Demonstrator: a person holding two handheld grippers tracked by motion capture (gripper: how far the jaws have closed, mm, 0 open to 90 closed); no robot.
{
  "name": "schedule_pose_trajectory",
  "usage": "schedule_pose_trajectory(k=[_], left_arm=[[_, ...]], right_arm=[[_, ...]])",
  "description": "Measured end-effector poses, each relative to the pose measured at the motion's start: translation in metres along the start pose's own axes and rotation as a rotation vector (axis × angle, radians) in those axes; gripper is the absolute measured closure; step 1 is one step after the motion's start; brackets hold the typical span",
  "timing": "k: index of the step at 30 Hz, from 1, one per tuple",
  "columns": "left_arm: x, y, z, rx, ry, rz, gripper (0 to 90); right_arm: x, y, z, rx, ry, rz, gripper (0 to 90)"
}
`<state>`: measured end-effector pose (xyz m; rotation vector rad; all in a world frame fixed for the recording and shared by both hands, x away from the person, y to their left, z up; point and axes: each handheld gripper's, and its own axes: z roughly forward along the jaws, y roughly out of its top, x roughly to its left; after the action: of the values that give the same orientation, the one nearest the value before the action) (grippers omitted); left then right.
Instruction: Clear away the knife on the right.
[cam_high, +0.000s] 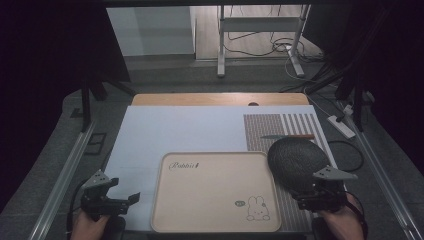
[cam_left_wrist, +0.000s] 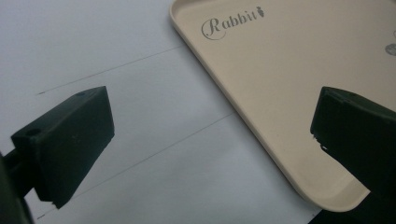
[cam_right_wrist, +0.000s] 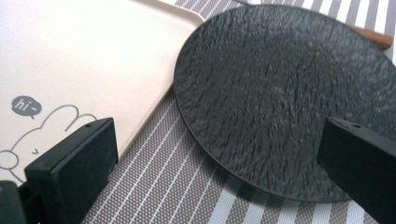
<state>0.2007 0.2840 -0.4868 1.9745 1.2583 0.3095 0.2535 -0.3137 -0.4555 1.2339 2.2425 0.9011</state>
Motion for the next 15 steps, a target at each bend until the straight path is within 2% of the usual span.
schedule_pose_trajectory(k=[3,9,10,11,15], left_arm=[[-0.0002,0.0000,0.0001,0.001,0.002,0.000,0.0],[0.0007,-0.0006,-0.0005,-0.008,-0.003,-0.006,0.0],[0.0008,-0.0006,-0.0006,-0.008,-0.004,-0.006,0.0],[0.0008,-0.0006,-0.0006,-0.007,-0.004,-0.006,0.0],[-0.0002,-0.0004,-0.0003,-0.003,0.000,0.001,0.0]], right_arm=[[-0.0011,0.0022,0.0016,-0.002,0.020,0.007,0.0],[-0.0013,0.0040,0.0068,0.032,0.037,-0.016,0.0],[-0.0013,0.0045,0.0074,0.028,0.039,-0.010,0.0],[-0.0021,0.0060,0.0084,0.011,0.063,0.004,0.0],[-0.0040,0.0088,0.0097,0.008,0.079,0.000,0.0]])
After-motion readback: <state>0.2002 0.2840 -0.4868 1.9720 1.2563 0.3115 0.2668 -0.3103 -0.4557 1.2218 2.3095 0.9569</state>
